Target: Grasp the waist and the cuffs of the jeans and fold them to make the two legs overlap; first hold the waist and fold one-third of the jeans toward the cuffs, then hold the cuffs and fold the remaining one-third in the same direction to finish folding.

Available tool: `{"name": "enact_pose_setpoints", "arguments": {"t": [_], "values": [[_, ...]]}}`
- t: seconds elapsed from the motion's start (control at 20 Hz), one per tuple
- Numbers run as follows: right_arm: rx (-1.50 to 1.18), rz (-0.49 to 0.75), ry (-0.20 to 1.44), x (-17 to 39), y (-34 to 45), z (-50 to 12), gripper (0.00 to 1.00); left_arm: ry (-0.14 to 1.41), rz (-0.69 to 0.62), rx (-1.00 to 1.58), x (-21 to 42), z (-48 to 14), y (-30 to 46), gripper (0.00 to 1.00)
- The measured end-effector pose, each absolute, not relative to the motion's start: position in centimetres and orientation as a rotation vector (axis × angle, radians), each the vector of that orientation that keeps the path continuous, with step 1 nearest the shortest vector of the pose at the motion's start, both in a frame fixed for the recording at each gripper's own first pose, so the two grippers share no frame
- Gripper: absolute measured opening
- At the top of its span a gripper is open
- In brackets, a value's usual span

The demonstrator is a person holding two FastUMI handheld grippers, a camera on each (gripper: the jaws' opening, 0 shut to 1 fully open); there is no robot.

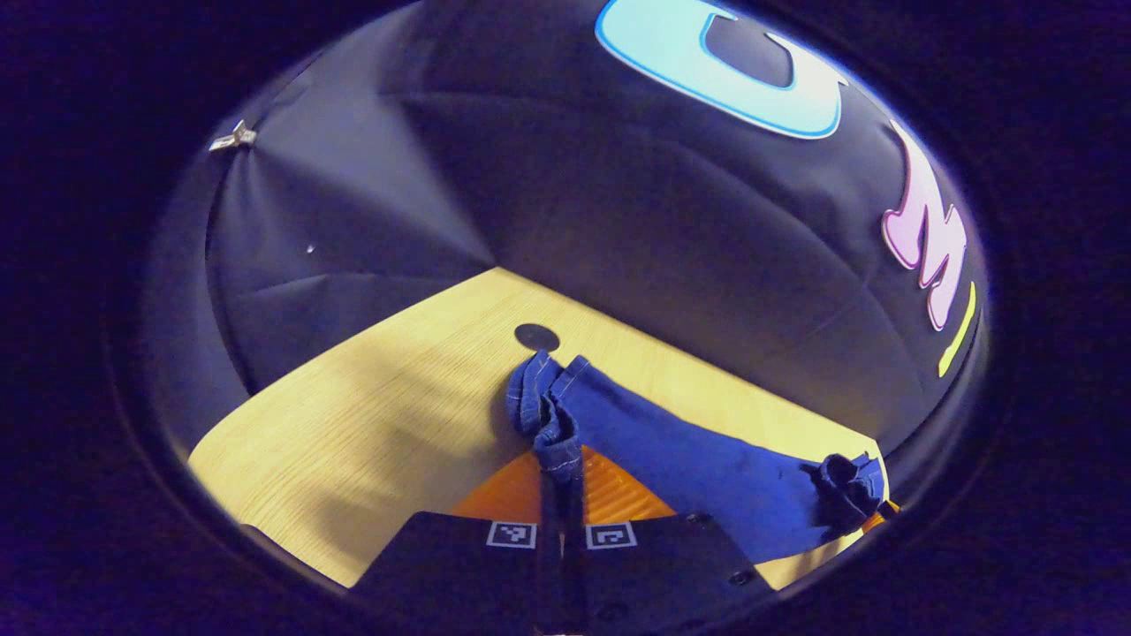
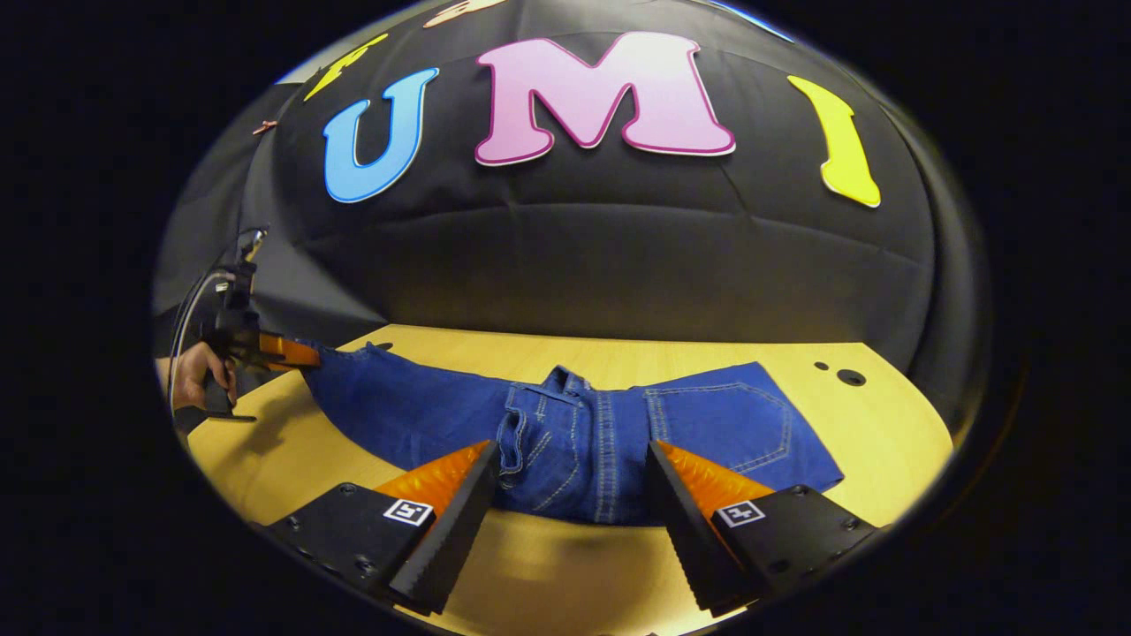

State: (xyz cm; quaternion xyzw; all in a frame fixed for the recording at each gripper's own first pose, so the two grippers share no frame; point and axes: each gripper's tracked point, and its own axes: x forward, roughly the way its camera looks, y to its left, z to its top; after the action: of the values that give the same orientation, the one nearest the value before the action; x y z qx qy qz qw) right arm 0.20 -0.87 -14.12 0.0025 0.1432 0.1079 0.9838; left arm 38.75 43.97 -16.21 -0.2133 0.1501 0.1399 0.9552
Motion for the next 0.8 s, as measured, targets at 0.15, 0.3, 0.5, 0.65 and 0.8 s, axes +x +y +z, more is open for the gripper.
{"name": "enact_pose_setpoints", "arguments": {"t": [0.15,0.3,0.5,0.65,0.8], "values": [[-0.033,0.156,0.271,-0.6,-4.5,-12.8,0.99,0.223,0.245,-0.351,37.8,-9.1,39.3,0.06],[-0.011,0.095,0.263,-1.4,-8.6,-11.6,0.98,0.17,0.175,-0.286,37.8,-3.4,33.0,0.06],[0.002,-0.003,0.256,-1.9,-14.5,-11.0,0.98,0.113,0.042,-0.285,39.5,1.7,22.7,0.06],[0.009,-0.067,0.251,-2.4,-18.4,-10.9,0.99,0.114,-0.064,-0.22,41.3,3.0,14.5,0.06],[0.013,-0.12,0.262,-3.2,-21.8,-11.2,0.99,0.147,-0.178,-0.175,43.2,2.6,5.1,0.06]]}}
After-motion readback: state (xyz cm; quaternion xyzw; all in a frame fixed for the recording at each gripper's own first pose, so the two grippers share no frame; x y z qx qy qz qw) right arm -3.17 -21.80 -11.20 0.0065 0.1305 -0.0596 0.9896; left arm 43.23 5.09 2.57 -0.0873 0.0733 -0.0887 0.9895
